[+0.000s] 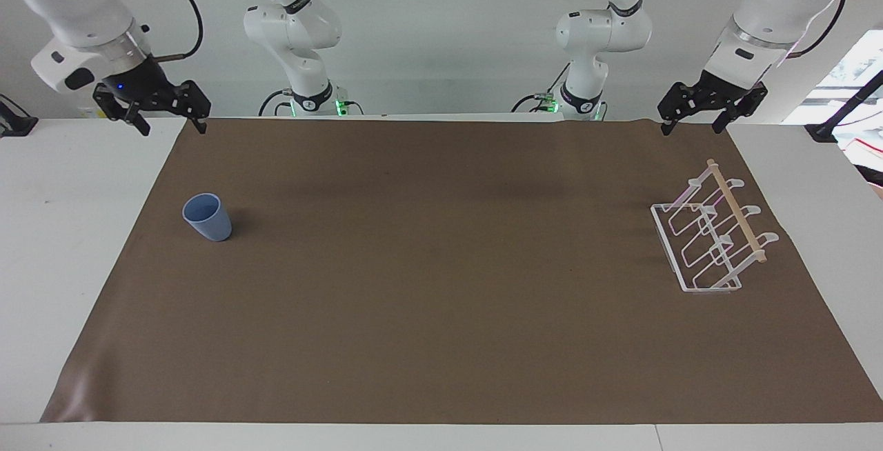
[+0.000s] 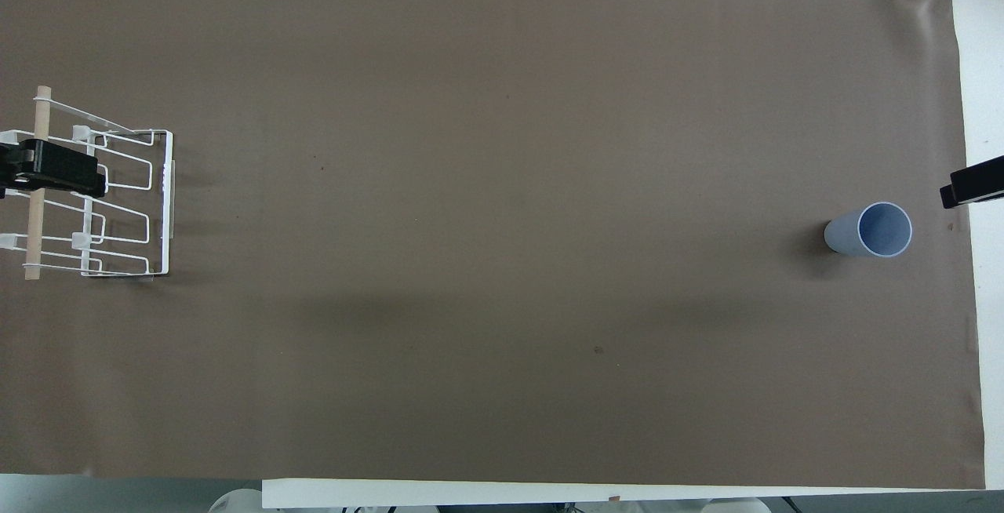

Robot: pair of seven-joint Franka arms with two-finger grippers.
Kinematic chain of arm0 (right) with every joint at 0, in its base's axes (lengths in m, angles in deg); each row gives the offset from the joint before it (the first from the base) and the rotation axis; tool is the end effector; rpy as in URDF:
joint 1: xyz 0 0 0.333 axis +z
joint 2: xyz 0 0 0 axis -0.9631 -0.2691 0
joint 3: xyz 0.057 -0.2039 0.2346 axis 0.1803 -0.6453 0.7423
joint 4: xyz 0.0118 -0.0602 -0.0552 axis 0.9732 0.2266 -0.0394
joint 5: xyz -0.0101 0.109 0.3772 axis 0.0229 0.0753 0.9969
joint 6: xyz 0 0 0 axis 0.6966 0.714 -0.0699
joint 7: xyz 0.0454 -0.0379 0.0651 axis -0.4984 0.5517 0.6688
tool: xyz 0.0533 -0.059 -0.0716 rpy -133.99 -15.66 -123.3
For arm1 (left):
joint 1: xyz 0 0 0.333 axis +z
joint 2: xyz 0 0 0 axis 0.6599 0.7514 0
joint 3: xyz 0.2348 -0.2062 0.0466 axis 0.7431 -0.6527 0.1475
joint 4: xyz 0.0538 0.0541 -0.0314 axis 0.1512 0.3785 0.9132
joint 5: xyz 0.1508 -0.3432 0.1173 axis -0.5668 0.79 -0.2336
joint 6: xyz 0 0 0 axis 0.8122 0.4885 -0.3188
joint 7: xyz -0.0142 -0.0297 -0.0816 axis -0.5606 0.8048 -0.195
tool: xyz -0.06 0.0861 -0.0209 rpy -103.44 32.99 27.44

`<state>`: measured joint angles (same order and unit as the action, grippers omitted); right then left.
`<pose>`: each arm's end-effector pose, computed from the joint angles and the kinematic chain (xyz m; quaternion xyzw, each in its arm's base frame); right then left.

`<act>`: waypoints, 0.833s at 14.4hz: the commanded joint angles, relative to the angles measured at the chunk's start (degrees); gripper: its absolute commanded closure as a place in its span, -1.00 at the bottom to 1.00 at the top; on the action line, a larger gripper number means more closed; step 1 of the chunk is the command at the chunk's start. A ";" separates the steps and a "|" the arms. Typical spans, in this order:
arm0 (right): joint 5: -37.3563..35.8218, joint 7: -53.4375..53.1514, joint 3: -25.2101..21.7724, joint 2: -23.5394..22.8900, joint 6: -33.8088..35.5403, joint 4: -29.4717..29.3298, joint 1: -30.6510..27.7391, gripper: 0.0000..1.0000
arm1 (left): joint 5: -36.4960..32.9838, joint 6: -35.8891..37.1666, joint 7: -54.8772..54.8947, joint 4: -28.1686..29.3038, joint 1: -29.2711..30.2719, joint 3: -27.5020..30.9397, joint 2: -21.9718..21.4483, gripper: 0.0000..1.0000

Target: Hang cup on cup holder

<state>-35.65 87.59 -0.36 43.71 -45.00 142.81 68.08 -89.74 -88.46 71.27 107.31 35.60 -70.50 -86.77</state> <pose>0.5335 -0.1006 0.5849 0.9984 0.0315 -0.0430 0.0173 0.5123 -0.0793 0.6387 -0.9989 0.0414 0.0185 0.0107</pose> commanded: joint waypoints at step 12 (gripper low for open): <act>1.21 12.44 0.21 -6.64 -25.01 20.71 -8.19 -0.87 | 0.52 -0.86 -0.07 2.95 -0.20 0.19 -1.78 -1.00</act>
<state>-35.61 97.74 -0.58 36.97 -68.13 161.90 60.50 -89.74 -88.49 71.26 108.24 35.60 -70.50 -86.91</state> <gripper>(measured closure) 0.040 0.000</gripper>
